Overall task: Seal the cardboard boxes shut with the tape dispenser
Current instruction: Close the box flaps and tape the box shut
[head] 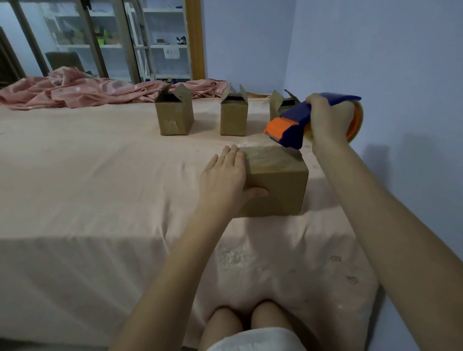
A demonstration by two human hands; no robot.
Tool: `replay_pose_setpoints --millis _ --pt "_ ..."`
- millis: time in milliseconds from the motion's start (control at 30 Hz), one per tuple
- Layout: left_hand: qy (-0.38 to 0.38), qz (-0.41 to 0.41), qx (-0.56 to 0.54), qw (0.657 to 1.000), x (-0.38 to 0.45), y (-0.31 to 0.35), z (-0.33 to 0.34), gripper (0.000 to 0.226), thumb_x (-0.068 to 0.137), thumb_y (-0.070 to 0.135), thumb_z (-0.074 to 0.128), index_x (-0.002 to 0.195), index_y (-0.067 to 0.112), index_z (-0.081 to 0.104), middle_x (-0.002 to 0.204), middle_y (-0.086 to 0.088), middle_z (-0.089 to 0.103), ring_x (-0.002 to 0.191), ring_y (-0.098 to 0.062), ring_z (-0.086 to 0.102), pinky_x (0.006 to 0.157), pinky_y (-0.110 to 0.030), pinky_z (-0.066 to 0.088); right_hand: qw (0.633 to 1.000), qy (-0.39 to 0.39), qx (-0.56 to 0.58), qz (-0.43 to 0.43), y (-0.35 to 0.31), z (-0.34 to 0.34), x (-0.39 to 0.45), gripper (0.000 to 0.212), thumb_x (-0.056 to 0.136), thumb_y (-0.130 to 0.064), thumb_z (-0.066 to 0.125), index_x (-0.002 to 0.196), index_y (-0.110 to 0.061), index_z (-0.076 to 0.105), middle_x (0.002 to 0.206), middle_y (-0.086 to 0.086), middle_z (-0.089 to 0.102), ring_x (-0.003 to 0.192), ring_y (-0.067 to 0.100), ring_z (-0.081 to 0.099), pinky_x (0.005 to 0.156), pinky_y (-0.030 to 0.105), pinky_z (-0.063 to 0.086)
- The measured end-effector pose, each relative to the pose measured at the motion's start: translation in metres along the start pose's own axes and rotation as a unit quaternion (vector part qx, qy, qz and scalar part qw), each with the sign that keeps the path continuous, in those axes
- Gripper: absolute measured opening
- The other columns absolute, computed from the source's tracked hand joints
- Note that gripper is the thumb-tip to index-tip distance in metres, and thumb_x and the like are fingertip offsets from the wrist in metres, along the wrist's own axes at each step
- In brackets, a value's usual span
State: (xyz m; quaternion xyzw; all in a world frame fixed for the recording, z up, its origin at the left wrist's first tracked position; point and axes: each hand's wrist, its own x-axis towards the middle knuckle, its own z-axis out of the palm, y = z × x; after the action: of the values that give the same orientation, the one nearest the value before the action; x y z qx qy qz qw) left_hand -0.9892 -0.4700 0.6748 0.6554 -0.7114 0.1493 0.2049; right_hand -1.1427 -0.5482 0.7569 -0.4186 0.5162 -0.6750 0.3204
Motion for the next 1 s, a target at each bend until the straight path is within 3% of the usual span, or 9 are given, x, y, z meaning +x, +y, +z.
replay_pose_setpoints --millis 133,233,333,433,567,700,800,867,1000 --pt "-0.011 -0.005 -0.012 1.000 0.002 -0.001 -0.003 0.096 0.073 0.069 0.059 0.146 0.015 0.026 0.156 -0.004 0.023 0.144 -0.018 0.018 0.115 -0.033 0.015 0.998 0.013 -0.043 -0.051 0.006 -0.001 -0.006 0.017 0.080 -0.021 0.063 0.079 -0.025 0.047 0.073 -0.010 0.058 0.068 0.007 0.060 0.057 0.022 0.048" --pt "-0.019 -0.006 -0.008 1.000 0.003 0.000 -0.004 0.095 0.073 0.069 0.059 0.145 0.016 0.028 0.156 -0.004 0.023 0.144 -0.019 0.018 0.115 -0.033 0.016 0.990 0.020 -0.107 -0.094 0.011 0.001 -0.013 0.025 0.084 -0.027 0.063 0.100 -0.017 0.047 0.090 -0.004 0.062 0.081 0.011 0.062 0.067 0.025 0.053" --pt "-0.029 -0.002 0.006 1.000 0.004 0.002 -0.005 0.094 0.076 0.071 0.055 0.147 0.018 0.024 0.156 -0.005 0.022 0.144 -0.021 0.017 0.116 -0.035 0.014 0.973 0.021 -0.168 -0.158 0.014 0.003 -0.019 0.035 0.087 -0.030 0.061 0.109 -0.007 0.046 0.095 0.003 0.063 0.083 0.017 0.063 0.063 0.022 0.046" --pt "-0.044 0.008 0.020 0.999 0.006 0.002 -0.008 0.094 0.078 0.071 0.051 0.150 0.021 0.017 0.157 -0.007 0.019 0.145 -0.022 0.015 0.116 -0.036 0.012 0.946 0.017 -0.239 -0.219 0.012 0.009 -0.022 0.036 0.089 -0.030 0.058 0.113 -0.006 0.044 0.098 0.005 0.063 0.083 0.016 0.061 0.063 0.022 0.042" --pt "-0.075 0.004 0.036 0.997 0.011 0.006 -0.013 0.090 0.079 0.068 0.054 0.147 0.016 0.026 0.156 -0.010 0.021 0.144 -0.026 0.015 0.117 -0.038 0.010 0.894 0.006 -0.338 -0.295 0.007 0.021 -0.026 0.037 0.090 -0.036 0.054 0.108 -0.004 0.045 0.095 0.009 0.064 0.084 0.024 0.062 0.066 0.032 0.049" --pt "-0.097 0.022 0.073 0.992 0.022 0.024 -0.018 0.093 0.079 0.059 0.062 0.144 0.002 0.026 0.154 -0.023 0.015 0.143 -0.035 0.012 0.116 -0.041 0.010 0.882 -0.017 -0.365 -0.297 0.004 0.026 -0.024 0.041 0.089 -0.034 0.056 0.114 -0.004 0.044 0.100 0.010 0.063 0.087 0.025 0.062 0.065 0.030 0.047" --pt "-0.103 0.015 0.011 0.995 0.025 0.033 -0.017 0.102 0.074 0.059 0.068 0.144 0.000 0.022 0.150 -0.021 0.026 0.139 -0.033 0.025 0.114 -0.038 0.019 0.885 -0.026 -0.368 -0.285 0.005 0.025 -0.022 0.045 0.088 -0.036 0.058 0.118 -0.005 0.044 0.106 0.010 0.062 0.091 0.024 0.063 0.066 0.027 0.046" --pt "-0.110 0.007 0.011 0.994 0.023 0.036 -0.013 0.109 0.076 0.060 0.066 0.147 -0.001 0.011 0.154 -0.019 0.020 0.143 -0.031 0.017 0.116 -0.037 0.014 0.886 -0.032 -0.373 -0.274 0.005 0.024 -0.022 0.050 0.087 -0.041 0.058 0.120 -0.007 0.043 0.108 0.009 0.062 0.093 0.024 0.063 0.069 0.028 0.048" --pt "-0.111 0.001 0.025 0.994 0.024 0.037 -0.009 0.109 0.076 0.062 0.063 0.148 0.000 0.010 0.156 -0.018 0.014 0.145 -0.029 0.012 0.117 -0.037 0.011 0.887 -0.059 -0.375 -0.262 0.005 0.019 -0.022 0.063 0.081 -0.047 0.065 0.124 -0.009 0.040 0.111 0.005 0.061 0.095 0.021 0.061 0.069 0.026 0.046"
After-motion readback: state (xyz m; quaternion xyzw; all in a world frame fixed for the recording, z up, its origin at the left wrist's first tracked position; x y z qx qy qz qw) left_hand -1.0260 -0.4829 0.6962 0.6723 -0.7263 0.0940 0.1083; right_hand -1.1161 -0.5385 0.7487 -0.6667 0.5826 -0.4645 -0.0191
